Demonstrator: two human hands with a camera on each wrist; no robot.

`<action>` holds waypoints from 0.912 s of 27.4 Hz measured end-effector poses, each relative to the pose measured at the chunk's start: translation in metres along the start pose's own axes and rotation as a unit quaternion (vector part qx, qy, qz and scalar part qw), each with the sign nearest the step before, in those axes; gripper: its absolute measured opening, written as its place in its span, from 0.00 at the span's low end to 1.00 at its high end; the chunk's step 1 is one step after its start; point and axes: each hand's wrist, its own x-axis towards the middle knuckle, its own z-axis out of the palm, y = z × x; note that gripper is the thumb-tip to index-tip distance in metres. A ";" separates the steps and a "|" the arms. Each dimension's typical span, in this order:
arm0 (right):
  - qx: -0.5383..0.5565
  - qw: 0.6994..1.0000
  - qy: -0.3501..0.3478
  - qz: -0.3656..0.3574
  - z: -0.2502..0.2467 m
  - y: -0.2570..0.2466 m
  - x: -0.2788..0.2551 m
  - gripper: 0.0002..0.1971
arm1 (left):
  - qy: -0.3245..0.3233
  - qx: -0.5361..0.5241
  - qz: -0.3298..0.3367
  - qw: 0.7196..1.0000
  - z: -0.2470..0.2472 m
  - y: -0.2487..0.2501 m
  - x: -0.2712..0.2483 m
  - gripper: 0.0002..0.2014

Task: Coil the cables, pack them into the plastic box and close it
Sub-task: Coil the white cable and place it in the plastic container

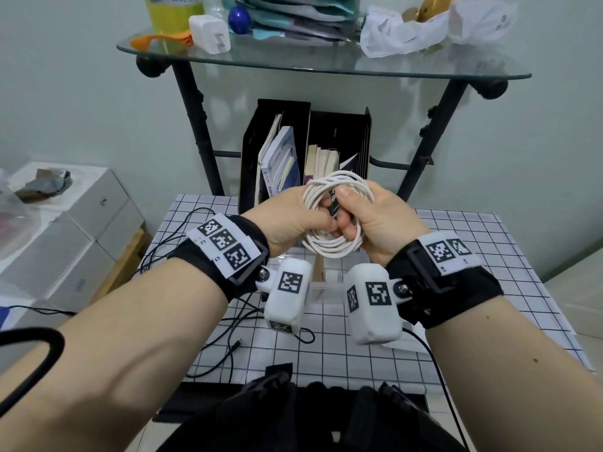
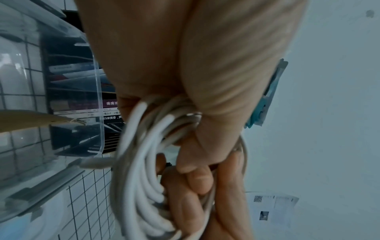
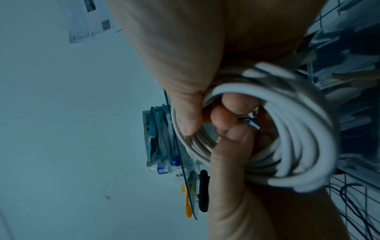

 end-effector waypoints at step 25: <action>-0.268 0.952 0.078 -0.122 0.009 -0.009 -0.006 0.07 | 0.257 0.156 -0.061 0.952 -0.003 -0.005 0.003 0.15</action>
